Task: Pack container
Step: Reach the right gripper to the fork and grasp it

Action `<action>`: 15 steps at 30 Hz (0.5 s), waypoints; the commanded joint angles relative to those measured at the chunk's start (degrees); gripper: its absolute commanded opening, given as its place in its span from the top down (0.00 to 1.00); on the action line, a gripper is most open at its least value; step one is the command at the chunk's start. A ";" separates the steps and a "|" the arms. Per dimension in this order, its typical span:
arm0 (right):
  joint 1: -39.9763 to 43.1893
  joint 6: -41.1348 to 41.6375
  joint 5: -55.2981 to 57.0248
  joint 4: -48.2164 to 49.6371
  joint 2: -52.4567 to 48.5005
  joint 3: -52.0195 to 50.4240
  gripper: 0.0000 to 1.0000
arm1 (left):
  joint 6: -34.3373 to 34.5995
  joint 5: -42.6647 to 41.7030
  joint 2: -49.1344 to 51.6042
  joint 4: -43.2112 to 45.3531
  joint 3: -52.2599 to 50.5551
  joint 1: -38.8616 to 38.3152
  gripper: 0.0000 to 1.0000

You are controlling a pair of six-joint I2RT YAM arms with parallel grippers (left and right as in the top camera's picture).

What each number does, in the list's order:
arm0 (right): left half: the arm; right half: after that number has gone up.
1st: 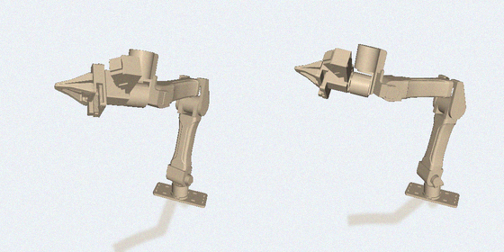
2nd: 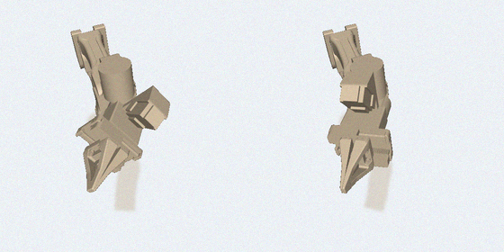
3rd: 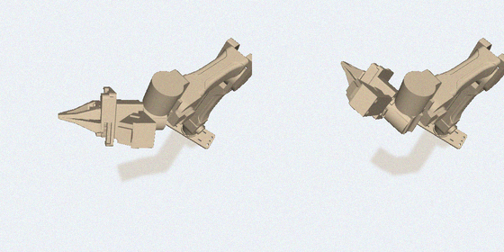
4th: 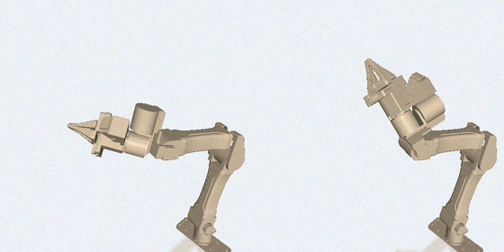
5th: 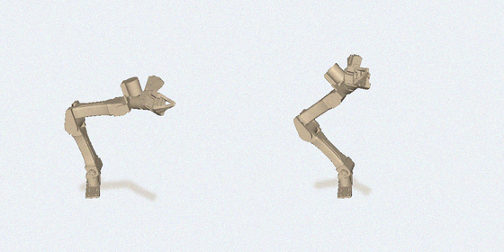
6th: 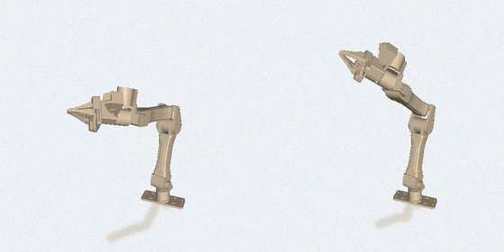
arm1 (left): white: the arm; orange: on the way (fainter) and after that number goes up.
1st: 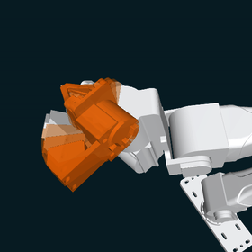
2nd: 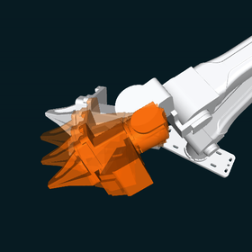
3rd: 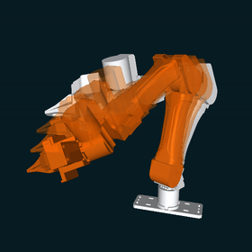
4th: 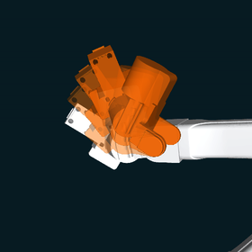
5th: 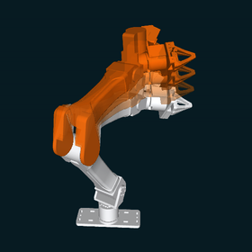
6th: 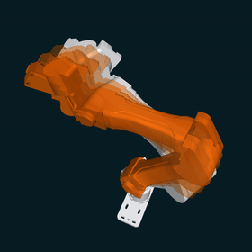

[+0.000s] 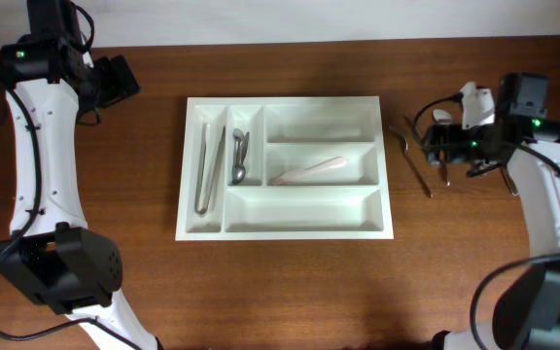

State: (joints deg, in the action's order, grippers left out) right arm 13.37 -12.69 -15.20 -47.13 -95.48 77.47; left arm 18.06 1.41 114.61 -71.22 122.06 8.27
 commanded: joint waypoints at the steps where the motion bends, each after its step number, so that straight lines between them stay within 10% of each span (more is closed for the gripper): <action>1: 0.11 -0.61 -2.25 -0.28 -1.05 1.36 0.06 | 0.57 -0.35 -0.09 0.00 0.79 0.00 0.01; 15: -0.92 -2.80 -0.68 0.02 -8.20 1.29 0.39 | 0.57 -0.35 -0.09 0.00 0.79 0.00 0.01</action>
State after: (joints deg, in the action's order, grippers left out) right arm 13.19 -13.54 -15.97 -47.35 -102.13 77.69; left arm 18.06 1.43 114.61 -71.22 122.06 8.27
